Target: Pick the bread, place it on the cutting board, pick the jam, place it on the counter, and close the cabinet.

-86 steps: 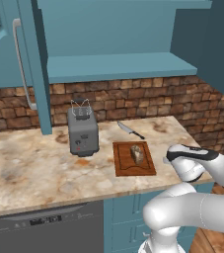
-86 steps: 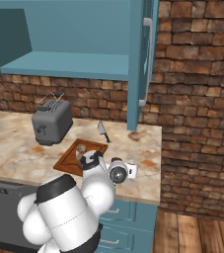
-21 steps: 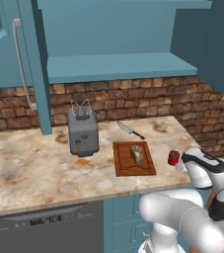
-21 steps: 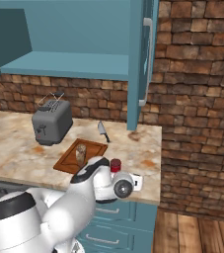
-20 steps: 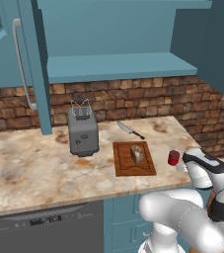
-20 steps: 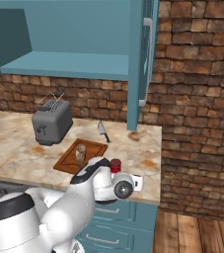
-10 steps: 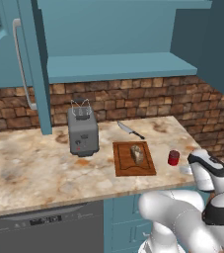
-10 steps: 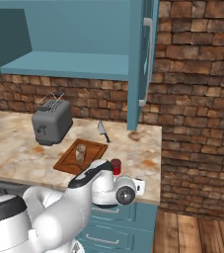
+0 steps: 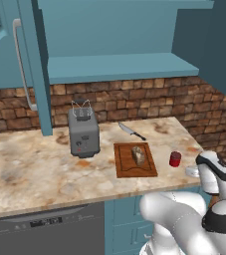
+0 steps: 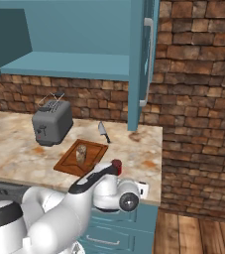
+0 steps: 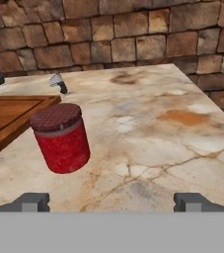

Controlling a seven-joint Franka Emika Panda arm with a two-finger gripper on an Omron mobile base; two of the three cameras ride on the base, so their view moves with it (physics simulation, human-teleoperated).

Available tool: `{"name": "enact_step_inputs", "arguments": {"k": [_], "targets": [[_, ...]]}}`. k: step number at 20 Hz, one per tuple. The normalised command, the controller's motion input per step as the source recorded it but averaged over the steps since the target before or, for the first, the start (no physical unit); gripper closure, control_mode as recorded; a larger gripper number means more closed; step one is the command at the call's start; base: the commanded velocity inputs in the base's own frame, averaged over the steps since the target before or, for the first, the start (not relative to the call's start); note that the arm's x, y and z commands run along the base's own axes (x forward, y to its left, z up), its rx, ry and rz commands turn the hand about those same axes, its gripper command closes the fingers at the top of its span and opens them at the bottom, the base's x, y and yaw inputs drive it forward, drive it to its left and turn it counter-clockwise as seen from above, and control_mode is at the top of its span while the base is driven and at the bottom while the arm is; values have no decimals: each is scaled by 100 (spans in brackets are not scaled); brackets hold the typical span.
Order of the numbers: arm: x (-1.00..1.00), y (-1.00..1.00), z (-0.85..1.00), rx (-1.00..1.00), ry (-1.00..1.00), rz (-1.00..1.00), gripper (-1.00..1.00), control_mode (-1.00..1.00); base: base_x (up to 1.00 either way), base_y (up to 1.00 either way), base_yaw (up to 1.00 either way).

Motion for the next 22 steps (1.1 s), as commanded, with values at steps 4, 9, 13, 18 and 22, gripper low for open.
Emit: {"name": "enact_step_inputs", "arguments": {"k": [4,9,13,18,22], "targets": [[-5,-8,9,3,-6,0,-100,-100,0,0,0],[-1,-9,18,4,-5,0,-100,-100,0,0,0],[0,-9,24,4,-6,0,-100,-100,0,0,0],[0,-3,21,2,-7,0,-100,-100,0,0,0],[0,0,13,0,-6,0,-100,-100,0,0,0]]}}
